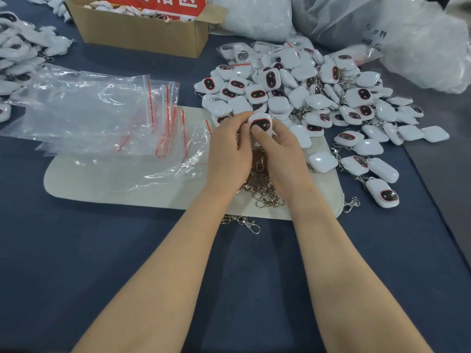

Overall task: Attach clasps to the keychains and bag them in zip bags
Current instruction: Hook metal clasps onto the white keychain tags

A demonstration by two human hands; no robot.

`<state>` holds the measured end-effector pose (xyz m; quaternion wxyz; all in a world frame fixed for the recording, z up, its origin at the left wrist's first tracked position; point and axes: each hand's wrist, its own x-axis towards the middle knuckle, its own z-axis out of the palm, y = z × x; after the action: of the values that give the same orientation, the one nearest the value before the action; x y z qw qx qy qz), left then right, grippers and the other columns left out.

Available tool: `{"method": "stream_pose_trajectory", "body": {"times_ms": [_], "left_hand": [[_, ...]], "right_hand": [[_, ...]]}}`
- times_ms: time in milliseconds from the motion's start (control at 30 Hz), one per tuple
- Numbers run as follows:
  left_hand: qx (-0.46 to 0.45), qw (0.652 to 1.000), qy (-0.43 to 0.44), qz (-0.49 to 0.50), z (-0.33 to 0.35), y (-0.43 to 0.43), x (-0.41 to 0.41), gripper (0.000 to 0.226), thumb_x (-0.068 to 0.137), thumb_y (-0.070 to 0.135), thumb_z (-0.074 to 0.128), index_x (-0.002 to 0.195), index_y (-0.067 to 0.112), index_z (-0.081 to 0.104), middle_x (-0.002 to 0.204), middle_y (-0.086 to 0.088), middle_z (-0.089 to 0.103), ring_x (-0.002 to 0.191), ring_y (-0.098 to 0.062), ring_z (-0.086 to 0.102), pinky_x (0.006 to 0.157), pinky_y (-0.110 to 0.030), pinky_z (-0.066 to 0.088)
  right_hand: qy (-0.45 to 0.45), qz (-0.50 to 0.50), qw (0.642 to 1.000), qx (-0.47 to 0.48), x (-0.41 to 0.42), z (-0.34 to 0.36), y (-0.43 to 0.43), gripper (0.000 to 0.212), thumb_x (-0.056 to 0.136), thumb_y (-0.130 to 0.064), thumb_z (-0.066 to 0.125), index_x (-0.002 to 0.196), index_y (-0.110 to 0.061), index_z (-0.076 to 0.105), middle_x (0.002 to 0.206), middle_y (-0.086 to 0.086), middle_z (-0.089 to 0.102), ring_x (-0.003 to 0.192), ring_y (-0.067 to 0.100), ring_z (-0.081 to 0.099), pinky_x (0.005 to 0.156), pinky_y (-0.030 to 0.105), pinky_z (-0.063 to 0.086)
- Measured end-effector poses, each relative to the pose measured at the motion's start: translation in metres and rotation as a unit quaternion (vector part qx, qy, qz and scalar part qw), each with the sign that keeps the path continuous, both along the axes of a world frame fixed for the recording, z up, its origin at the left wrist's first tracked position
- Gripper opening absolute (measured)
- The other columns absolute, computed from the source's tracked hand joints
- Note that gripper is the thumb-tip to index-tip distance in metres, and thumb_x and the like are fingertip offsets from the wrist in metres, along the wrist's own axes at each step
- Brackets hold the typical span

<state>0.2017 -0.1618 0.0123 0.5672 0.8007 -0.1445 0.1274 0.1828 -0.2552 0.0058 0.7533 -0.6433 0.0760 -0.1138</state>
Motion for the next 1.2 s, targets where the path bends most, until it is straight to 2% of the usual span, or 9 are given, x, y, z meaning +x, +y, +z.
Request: {"method": "stream_pose_trajectory", "body": {"times_ms": [100,233,300,400,467,767,967,1100,1200], "left_hand": [[-0.019,1.000,0.015,-0.003,0.0009,0.0008,-0.0004,0.033,0.098,0.006,0.042,0.126,0.013,0.056,0.102,0.020,0.054,0.089,0.009,0.052,0.081,0.002,0.035],[-0.035,0.999,0.020,0.002,0.0004,-0.0011,-0.0024,0.027,0.096,0.006,0.046,0.120,0.012,0.056,0.092,0.023,0.053,0.085,0.019,0.051,0.078,-0.001,0.039],[-0.029,1.000,0.004,0.004,0.0011,-0.0023,-0.0039,0.025,0.095,0.006,0.046,0.117,0.010,0.058,0.097,0.016,0.055,0.089,0.014,0.053,0.081,-0.003,0.040],[-0.012,1.000,-0.005,0.008,0.0007,-0.0023,-0.0036,0.028,0.095,0.005,0.046,0.119,0.010,0.060,0.112,0.004,0.051,0.103,-0.009,0.055,0.095,-0.025,0.046],[-0.006,1.000,0.002,0.008,-0.0001,-0.0017,-0.0023,0.030,0.095,0.004,0.046,0.119,0.012,0.061,0.116,0.001,0.052,0.107,-0.016,0.055,0.096,-0.031,0.045],[0.000,1.000,0.006,0.010,-0.0006,-0.0010,-0.0023,0.032,0.094,0.003,0.046,0.119,0.014,0.062,0.114,0.001,0.058,0.103,-0.010,0.055,0.091,-0.019,0.043],[-0.004,1.000,0.013,0.011,-0.0014,0.0001,-0.0021,0.031,0.094,0.005,0.046,0.120,0.014,0.061,0.114,0.000,0.058,0.103,-0.011,0.055,0.090,-0.021,0.044],[-0.012,1.000,0.011,0.020,-0.0019,0.0008,-0.0012,0.029,0.095,0.008,0.045,0.118,0.016,0.061,0.111,0.001,0.061,0.099,-0.008,0.054,0.085,-0.014,0.043],[-0.011,1.000,0.011,0.015,-0.0019,-0.0001,-0.0015,0.030,0.096,0.007,0.045,0.120,0.016,0.061,0.112,0.002,0.059,0.102,-0.009,0.054,0.088,-0.018,0.043]], "right_hand": [[-0.001,-0.009,1.000,0.025,-0.0009,0.0015,-0.0003,0.017,0.094,-0.012,0.059,0.111,-0.010,0.063,0.099,0.012,0.070,0.091,0.020,0.066,0.084,0.033,0.054],[-0.010,-0.014,1.000,0.019,-0.0009,0.0026,0.0012,0.011,0.093,-0.010,0.060,0.103,-0.012,0.064,0.097,0.013,0.069,0.091,0.024,0.066,0.089,0.039,0.052],[-0.013,-0.014,1.000,0.021,-0.0002,0.0017,0.0015,0.012,0.093,-0.009,0.059,0.104,-0.012,0.064,0.099,0.013,0.069,0.093,0.025,0.066,0.090,0.040,0.052],[-0.009,-0.018,0.999,0.035,0.0014,-0.0001,0.0000,0.010,0.093,-0.010,0.060,0.103,-0.007,0.062,0.092,0.012,0.065,0.089,0.023,0.062,0.086,0.038,0.050],[-0.012,-0.016,0.999,0.041,0.0016,-0.0011,-0.0006,0.010,0.094,-0.010,0.059,0.102,-0.006,0.062,0.090,0.009,0.066,0.088,0.020,0.062,0.083,0.032,0.051],[-0.022,-0.012,0.999,0.029,0.0014,-0.0008,-0.0012,0.009,0.094,-0.008,0.058,0.102,-0.008,0.063,0.095,0.010,0.066,0.092,0.021,0.062,0.088,0.034,0.051],[0.002,0.009,0.999,0.049,0.0034,-0.0014,0.0016,0.024,0.102,-0.011,0.043,0.114,-0.004,0.063,0.112,0.017,0.067,0.111,0.028,0.062,0.106,0.046,0.044],[-0.012,0.010,1.000,0.018,0.0026,-0.0013,0.0020,0.025,0.102,-0.009,0.042,0.116,0.000,0.060,0.111,0.017,0.066,0.109,0.028,0.061,0.106,0.048,0.044],[-0.020,0.009,1.000,0.019,0.0029,-0.0004,0.0004,0.025,0.102,-0.010,0.042,0.117,0.000,0.060,0.113,0.018,0.066,0.110,0.027,0.061,0.105,0.047,0.044]]}}
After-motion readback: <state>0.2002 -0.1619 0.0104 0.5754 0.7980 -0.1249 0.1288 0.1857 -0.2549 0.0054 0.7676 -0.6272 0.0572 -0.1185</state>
